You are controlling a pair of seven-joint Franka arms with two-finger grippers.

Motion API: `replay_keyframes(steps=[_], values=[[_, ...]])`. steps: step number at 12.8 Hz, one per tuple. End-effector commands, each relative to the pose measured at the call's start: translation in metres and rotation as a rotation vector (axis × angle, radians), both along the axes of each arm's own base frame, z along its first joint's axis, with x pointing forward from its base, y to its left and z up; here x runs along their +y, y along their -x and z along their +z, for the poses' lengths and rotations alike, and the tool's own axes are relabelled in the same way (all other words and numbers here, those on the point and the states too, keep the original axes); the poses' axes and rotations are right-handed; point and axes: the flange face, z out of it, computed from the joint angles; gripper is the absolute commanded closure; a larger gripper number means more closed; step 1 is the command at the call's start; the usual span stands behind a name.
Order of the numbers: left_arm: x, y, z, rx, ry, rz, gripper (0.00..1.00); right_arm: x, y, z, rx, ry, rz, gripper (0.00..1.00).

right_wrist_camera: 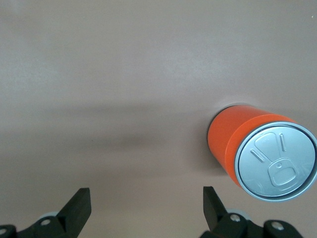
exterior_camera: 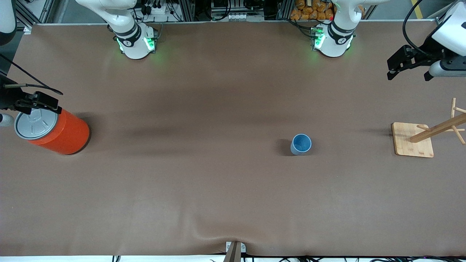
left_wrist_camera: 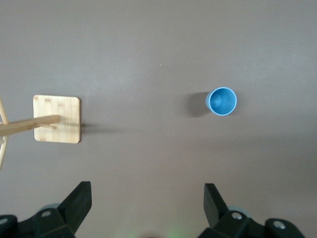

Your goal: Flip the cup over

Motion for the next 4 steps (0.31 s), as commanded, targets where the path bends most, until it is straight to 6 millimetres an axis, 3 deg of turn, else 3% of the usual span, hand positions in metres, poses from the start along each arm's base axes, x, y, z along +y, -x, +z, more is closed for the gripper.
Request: replay_keyframes(steps=[1,4], values=[[0.008,0.029,-0.005,-0.021,-0.025,0.005,0.0,0.003,-0.003,0.0,0.002,0.01,-0.001,0.0],[0.021,0.021,-0.001,-0.023,-0.02,0.008,0.0,0.007,-0.003,-0.001,0.008,0.01,0.008,0.0]])
